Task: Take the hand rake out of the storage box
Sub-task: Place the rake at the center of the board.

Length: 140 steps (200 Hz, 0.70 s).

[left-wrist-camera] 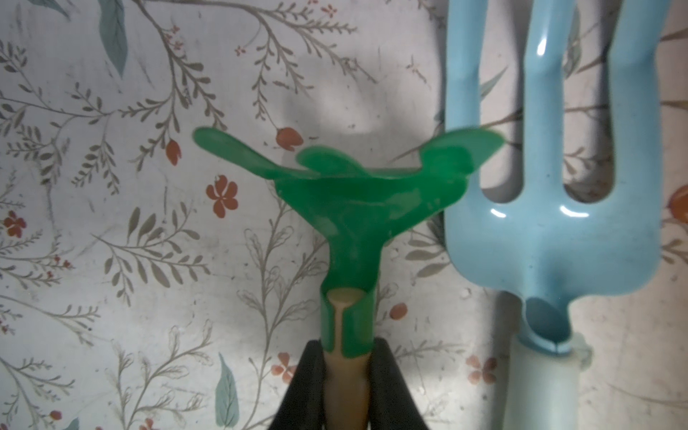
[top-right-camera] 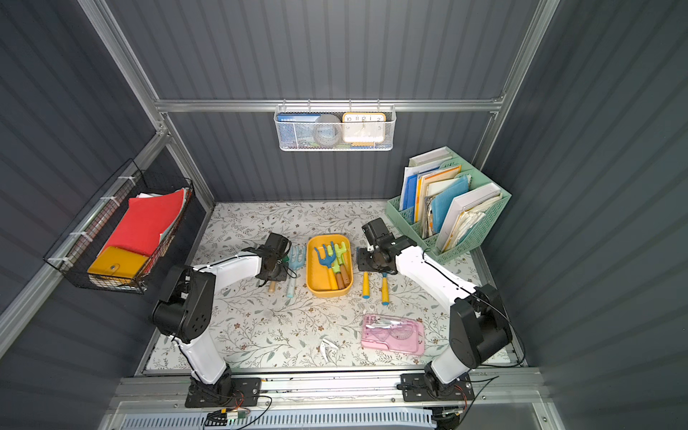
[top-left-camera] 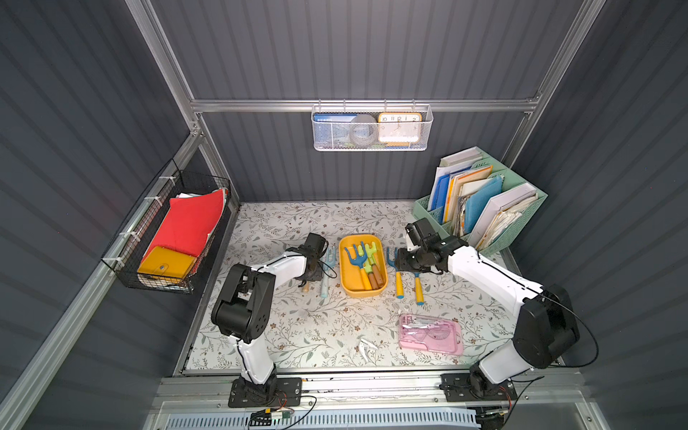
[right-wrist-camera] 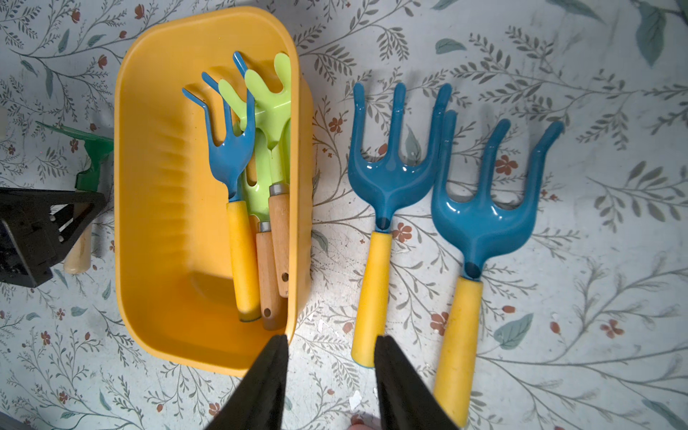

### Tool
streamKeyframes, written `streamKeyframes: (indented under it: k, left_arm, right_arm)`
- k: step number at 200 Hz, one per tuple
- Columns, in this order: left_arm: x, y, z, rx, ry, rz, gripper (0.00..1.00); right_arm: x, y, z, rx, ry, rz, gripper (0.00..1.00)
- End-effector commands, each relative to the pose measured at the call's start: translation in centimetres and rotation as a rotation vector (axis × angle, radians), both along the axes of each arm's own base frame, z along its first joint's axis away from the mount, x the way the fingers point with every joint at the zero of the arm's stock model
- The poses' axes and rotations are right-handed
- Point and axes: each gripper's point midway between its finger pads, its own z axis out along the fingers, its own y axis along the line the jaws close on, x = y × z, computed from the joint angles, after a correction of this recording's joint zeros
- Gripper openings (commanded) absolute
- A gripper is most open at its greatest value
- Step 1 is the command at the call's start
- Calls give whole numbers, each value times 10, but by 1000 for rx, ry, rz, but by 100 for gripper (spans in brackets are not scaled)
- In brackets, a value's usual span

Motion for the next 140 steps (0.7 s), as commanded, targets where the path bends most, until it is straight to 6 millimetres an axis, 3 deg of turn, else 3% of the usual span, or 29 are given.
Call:
streamKeyframes:
  k: [1, 50, 114, 140]
  left_arm:
    - [-1, -4, -7, -17, 16, -5, 21]
    - [-5, 2, -20, 15, 63, 12, 22]
    - [-3, 7, -3, 27, 4, 30, 22]
    - [-6, 10, -7, 48, 23, 32, 23]
  right_arm:
    - [2, -2, 5, -12, -12, -8, 43]
    - [-1, -2, 6, -4, -12, -6, 43]
    - [-2, -1, 6, 0, -12, -2, 43]
    - [-2, 1, 5, 6, -10, 0, 43]
